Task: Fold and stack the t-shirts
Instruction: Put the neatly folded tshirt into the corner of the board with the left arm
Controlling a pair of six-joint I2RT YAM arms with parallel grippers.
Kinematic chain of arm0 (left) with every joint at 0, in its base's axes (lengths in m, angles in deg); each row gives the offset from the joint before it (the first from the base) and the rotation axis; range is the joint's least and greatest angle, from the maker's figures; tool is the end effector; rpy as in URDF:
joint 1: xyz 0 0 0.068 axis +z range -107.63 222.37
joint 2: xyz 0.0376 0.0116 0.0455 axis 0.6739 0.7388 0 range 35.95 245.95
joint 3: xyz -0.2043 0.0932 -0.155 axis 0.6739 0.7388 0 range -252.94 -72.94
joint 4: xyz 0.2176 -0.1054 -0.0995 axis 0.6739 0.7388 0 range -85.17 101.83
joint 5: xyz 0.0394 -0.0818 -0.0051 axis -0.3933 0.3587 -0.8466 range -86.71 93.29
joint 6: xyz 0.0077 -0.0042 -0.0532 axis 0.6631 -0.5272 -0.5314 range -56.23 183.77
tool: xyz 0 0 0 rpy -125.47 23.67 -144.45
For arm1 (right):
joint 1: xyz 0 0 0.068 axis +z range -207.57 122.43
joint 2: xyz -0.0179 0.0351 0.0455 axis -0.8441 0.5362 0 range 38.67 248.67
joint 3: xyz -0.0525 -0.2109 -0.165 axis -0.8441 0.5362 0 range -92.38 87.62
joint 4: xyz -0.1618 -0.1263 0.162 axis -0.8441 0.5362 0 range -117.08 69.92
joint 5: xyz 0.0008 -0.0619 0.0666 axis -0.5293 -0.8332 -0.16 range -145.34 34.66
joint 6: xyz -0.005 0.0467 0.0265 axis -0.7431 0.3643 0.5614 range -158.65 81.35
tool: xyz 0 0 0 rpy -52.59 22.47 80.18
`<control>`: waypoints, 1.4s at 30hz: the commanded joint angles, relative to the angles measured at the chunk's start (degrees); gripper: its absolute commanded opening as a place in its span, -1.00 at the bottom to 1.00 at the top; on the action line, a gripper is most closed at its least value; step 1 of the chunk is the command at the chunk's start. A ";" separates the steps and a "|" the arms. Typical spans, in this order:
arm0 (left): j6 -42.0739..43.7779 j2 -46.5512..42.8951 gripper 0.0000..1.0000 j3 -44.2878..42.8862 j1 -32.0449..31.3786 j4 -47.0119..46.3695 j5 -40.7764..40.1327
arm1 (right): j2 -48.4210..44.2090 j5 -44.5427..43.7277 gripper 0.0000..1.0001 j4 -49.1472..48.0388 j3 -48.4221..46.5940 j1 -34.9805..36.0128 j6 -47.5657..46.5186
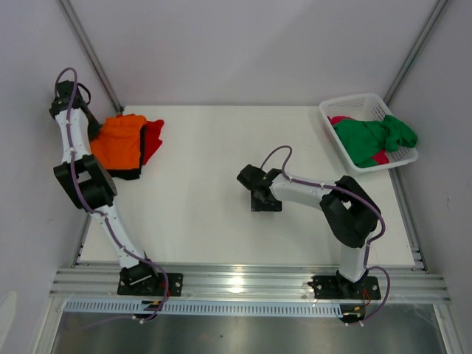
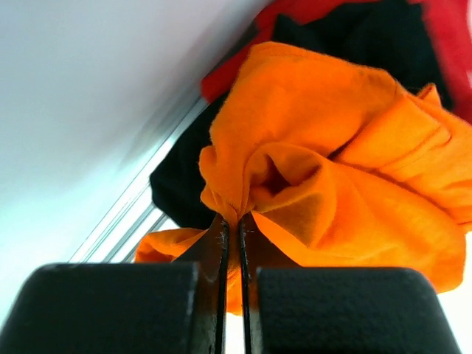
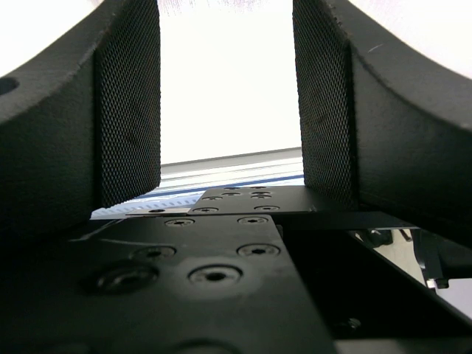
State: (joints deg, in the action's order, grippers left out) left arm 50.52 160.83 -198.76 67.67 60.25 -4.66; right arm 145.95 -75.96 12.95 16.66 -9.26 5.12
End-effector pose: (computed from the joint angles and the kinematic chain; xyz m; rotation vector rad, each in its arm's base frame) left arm 0.4304 0.2089 0.3052 -0.8875 2.3671 0.2596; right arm 0.2465 0.2581 0.1645 -0.0486 2.7177 -0.1091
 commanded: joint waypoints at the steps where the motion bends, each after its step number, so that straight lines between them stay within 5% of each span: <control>1: -1.94 -1.66 -0.99 0.49 0.54 -0.05 -6.29 | 0.38 -0.47 0.17 0.40 -1.38 0.11 -0.88; 5: -3.18 2.28 -0.83 -4.67 0.98 4.33 -2.96 | 0.12 -0.47 0.17 0.40 -0.94 0.11 -0.88; 6: -3.53 2.91 -0.36 -5.13 0.89 5.65 -2.00 | 0.03 -0.56 0.17 0.40 -1.02 0.11 -0.79; 8: -3.53 3.53 0.22 -4.88 0.89 5.58 -0.50 | -0.06 -0.47 0.17 0.22 -0.85 0.11 -0.70; 9: -3.62 3.53 0.84 -4.53 0.89 5.66 0.29 | -0.06 -0.38 0.17 0.05 -0.67 0.11 -0.70; 10: -3.53 3.35 0.96 -4.35 0.98 5.40 1.60 | -0.06 -0.30 0.17 -0.13 -0.67 0.11 -0.70; 18: -3.53 -1.91 0.99 -0.66 0.72 1.89 11.72 | 0.29 0.67 0.17 -1.27 0.29 0.55 -0.18; 29: -4.14 -8.59 0.99 4.44 -3.68 -0.57 14.27 | -0.14 0.32 0.17 -2.59 1.17 1.34 1.32; 35: -10.20 -9.66 0.99 11.73 -4.29 -4.97 27.36 | -6.55 -1.88 0.17 -6.54 6.79 1.70 7.11; 42: -12.14 -7.20 0.99 8.85 -4.56 0.37 21.84 | -12.70 -4.25 0.17 -10.23 15.04 3.19 12.56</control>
State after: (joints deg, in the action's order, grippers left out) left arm 40.66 153.09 -187.39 63.36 58.37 18.49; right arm 137.34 -77.38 5.17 28.90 -7.18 13.92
